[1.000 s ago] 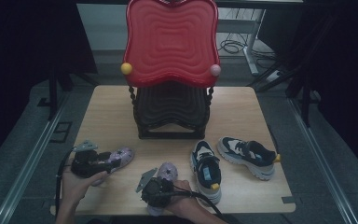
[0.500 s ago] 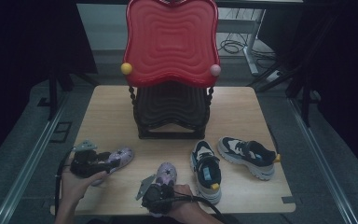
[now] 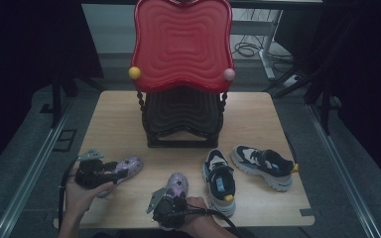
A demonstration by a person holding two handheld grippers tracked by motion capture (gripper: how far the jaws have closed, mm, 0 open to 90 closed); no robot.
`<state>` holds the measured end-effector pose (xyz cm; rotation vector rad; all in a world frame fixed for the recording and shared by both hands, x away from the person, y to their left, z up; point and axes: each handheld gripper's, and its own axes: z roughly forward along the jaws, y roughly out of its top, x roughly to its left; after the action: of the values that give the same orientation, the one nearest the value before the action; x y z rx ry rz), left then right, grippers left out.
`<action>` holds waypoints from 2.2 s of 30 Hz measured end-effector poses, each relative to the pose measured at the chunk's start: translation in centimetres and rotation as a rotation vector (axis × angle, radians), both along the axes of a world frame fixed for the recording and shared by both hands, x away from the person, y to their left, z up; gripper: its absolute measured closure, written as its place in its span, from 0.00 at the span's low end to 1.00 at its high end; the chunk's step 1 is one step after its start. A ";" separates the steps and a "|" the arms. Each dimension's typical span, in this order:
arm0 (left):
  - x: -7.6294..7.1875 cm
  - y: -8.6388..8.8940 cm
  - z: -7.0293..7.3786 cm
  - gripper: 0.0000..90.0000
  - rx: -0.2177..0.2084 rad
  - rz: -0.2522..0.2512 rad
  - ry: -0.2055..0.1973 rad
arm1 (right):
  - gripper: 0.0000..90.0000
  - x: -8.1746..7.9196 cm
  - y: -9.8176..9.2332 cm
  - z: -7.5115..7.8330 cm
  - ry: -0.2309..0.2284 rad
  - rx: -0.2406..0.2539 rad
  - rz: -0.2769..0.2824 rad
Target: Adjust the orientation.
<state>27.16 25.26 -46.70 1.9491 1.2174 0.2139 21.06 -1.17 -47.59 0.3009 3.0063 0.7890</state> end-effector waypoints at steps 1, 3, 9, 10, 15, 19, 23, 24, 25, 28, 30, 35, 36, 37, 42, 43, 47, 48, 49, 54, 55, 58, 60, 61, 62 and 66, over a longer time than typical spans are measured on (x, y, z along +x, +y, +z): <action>0.0 0.0 0.0 0.43 -0.003 0.001 -0.001 | 1.00 0.0 0.1 -0.1 0.002 -0.003 0.000; 0.0 0.2 0.0 0.43 -0.002 0.003 0.000 | 1.00 0.1 0.2 -0.1 0.003 -0.010 0.006; 0.0 0.2 0.0 0.43 -0.002 0.005 0.000 | 1.00 -0.1 -0.2 -0.1 0.011 -0.028 0.017; 0.0 0.2 0.0 0.43 -0.001 0.003 0.001 | 1.00 -0.2 -0.3 0.0 0.012 -0.033 0.020; 0.0 0.2 0.0 0.43 0.000 0.004 0.001 | 1.00 -0.3 -0.9 -0.3 0.030 -0.036 0.024; 0.0 0.1 0.0 0.43 -0.001 0.001 0.001 | 1.00 -0.4 -1.0 -0.3 0.024 -0.020 0.020; 0.0 0.0 0.0 0.43 0.001 0.000 0.002 | 1.00 -0.2 -0.5 -0.4 0.019 -0.005 0.022; 0.0 0.0 0.0 0.43 0.001 -0.001 0.002 | 1.00 -0.2 -0.3 -0.5 0.021 -0.001 0.022; 0.0 0.1 0.0 0.43 -0.001 -0.001 0.001 | 1.00 -0.1 -0.2 -0.5 0.022 0.000 0.023; 0.0 0.1 0.0 0.43 -0.001 0.000 0.000 | 1.00 0.0 0.2 -0.8 0.029 0.001 0.030; 0.0 0.1 0.1 0.43 -0.002 0.001 -0.001 | 1.00 0.1 0.2 -0.9 0.012 -0.010 0.023; 0.0 0.1 0.0 0.43 -0.001 0.001 0.000 | 1.00 0.3 -0.4 -0.8 0.019 -0.001 0.008; 0.0 0.1 0.0 0.43 -0.001 0.000 -0.001 | 1.00 0.2 -0.6 -0.8 0.018 -0.005 0.009; 0.0 0.1 0.0 0.43 0.001 0.000 0.000 | 1.00 0.1 -0.7 -0.7 0.018 -0.013 0.011; 0.0 -0.1 0.0 0.43 0.003 -0.002 0.002 | 1.00 -0.5 -1.7 -0.6 0.022 -0.042 0.009; 0.0 -0.1 0.0 0.43 0.001 -0.003 0.002 | 1.00 -0.6 -1.9 -0.6 0.022 -0.048 0.007; 0.0 -0.1 0.0 0.43 0.001 -0.005 0.002 | 1.00 -0.7 -2.7 -0.7 0.018 -0.073 -0.009; 0.0 -0.1 0.0 0.43 0.001 -0.004 0.002 | 1.00 -0.7 -3.0 -0.6 0.014 -0.078 -0.016; 0.0 -0.1 0.0 0.43 0.001 -0.002 0.002 | 1.00 -0.6 -3.3 -0.6 0.011 -0.078 -0.021; 0.0 -0.1 0.0 0.43 0.000 -0.002 0.003 | 1.00 -0.6 -4.4 -0.5 0.008 -0.098 -0.045; 0.0 -0.1 0.0 0.43 0.000 -0.003 0.003 | 1.00 -0.6 -4.6 -0.6 0.002 -0.106 -0.054; 0.0 -0.2 -0.1 0.43 0.002 -0.004 0.004 | 1.00 -0.4 -5.4 -0.7 0.001 -0.110 -0.073; 0.0 -0.2 -0.1 0.43 0.003 -0.004 0.005 | 1.00 -0.3 -5.8 -0.6 0.003 -0.098 -0.086; 0.0 -0.2 -0.1 0.43 0.003 -0.004 0.005 | 1.00 -0.2 -6.0 -0.6 -0.002 -0.099 -0.086; 0.0 -0.2 -0.1 0.43 0.004 -0.004 0.007 | 1.00 -0.2 -6.1 -0.5 -0.002 -0.101 -0.089; 0.0 -0.3 -0.1 0.43 0.005 -0.005 0.007 | 1.00 -0.1 -6.5 -0.6 -0.005 -0.100 -0.105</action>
<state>27.18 25.01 -46.78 1.9586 1.2169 0.2079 20.93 -7.65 -48.18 0.4487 2.9833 0.6276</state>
